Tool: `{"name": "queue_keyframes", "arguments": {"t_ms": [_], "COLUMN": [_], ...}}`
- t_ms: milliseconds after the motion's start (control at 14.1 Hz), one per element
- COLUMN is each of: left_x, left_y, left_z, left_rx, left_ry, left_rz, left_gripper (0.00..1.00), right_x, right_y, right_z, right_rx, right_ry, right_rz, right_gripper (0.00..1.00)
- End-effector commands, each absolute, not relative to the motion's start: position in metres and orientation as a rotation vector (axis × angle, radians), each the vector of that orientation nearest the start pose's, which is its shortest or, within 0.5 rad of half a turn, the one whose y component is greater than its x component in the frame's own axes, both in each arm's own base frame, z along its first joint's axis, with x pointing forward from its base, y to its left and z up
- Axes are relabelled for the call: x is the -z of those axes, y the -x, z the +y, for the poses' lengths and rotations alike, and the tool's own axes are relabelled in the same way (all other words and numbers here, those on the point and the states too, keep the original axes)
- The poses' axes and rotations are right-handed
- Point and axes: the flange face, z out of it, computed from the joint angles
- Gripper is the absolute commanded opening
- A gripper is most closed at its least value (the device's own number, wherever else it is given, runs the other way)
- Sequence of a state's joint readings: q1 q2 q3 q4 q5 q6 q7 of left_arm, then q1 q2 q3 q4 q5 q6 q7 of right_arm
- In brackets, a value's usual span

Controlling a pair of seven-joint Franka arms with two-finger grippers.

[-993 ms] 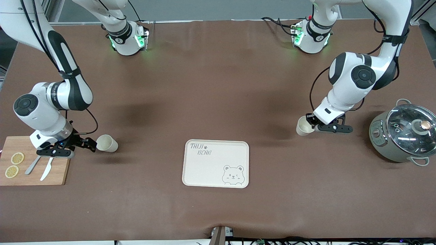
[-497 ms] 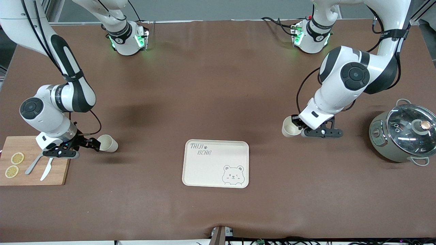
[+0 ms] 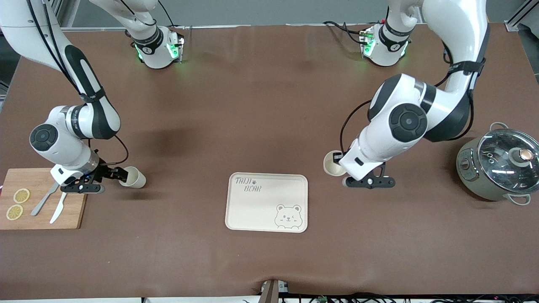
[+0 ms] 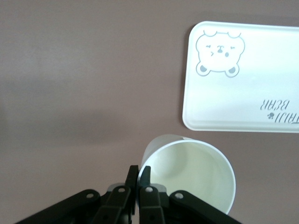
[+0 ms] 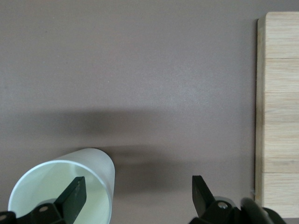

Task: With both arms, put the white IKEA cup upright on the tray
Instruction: 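Carry the cup with the left gripper onto the bear tray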

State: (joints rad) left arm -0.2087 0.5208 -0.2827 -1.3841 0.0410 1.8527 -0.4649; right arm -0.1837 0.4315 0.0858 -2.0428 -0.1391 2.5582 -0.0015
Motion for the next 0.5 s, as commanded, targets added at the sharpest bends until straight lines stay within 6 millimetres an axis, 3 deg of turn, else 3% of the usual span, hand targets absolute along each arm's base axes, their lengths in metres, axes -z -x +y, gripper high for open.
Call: {"name": "queue_keyframes", "arguments": {"t_ms": [0,142,426], "left_x": [-0.414,-0.395,-0.384], "left_y": [-0.649,-0.647,-0.646], "left_z": [-0.313,-0.344,-0.380], "left_rx": [-0.102,-0.086,0.024], "left_ry": [3.188,3.154,3.177], "left_rz": [-0.027,-0.030,-0.082], "left_gripper": [0.00,0.00,0.00], "right_x": [-0.228,-0.224,-0.221], "right_y": [-0.600,-0.600,-0.601], "right_z": [-0.060,-0.058,-0.056], "right_rx": [0.122,0.115,0.110], "right_ry": [3.192,3.191,3.190], "right_rz": [-0.042,-0.047,-0.052], "right_gripper": [1.00,1.00,1.00]}}
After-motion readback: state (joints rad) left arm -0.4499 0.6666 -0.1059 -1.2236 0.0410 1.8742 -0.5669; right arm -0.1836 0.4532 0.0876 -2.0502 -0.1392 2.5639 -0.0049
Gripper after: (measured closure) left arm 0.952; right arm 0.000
